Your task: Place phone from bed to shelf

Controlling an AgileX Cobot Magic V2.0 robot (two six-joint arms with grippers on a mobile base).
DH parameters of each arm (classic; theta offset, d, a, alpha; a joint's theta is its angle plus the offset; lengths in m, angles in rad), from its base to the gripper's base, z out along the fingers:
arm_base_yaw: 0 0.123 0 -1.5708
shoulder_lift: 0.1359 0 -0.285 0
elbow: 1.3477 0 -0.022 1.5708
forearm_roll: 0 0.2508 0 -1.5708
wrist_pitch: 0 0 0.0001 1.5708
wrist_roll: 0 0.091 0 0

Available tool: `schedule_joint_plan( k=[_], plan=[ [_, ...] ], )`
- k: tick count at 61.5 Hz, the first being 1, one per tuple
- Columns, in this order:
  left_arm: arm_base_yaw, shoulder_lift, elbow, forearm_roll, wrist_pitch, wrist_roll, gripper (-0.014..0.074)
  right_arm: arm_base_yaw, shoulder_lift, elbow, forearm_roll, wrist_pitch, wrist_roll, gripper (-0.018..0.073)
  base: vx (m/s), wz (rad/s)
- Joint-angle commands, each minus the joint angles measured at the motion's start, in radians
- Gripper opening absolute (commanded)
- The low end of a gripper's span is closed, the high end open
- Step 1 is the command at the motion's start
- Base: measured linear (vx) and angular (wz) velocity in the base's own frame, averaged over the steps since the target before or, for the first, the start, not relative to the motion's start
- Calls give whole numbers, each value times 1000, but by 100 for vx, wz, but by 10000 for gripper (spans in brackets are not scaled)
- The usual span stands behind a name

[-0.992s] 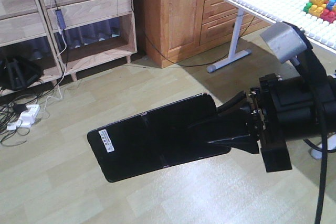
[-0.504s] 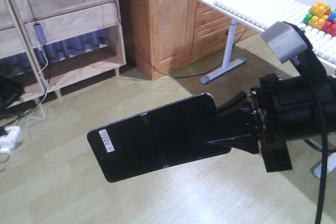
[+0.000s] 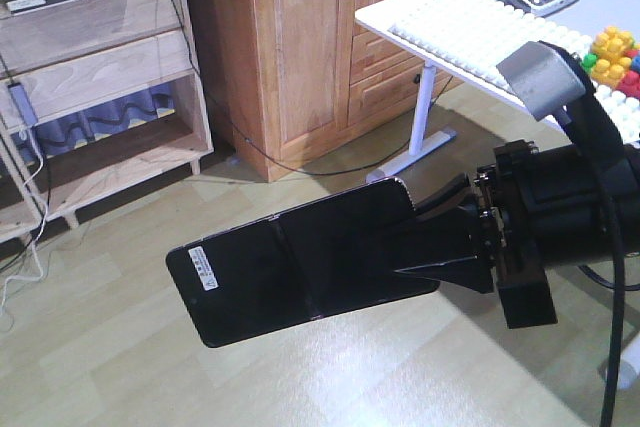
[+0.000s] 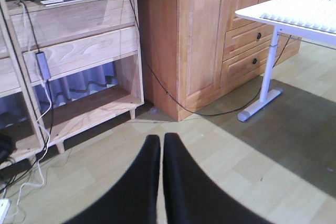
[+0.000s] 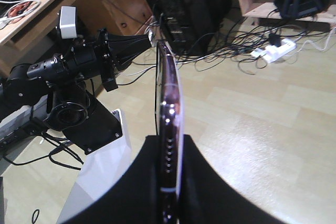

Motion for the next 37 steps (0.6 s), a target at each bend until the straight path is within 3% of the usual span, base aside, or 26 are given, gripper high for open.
schedule_joint_plan(
  k=[1,37],
  plan=[
    [-3,-5,2,-7,-73,-4,1,0,-26,-24,92,73,-3,-1,35,-3],
    [-3,-5,2,-7,-73,-4,1,0,-26,-24,92,73,-3,-1,38,6]
  ],
)
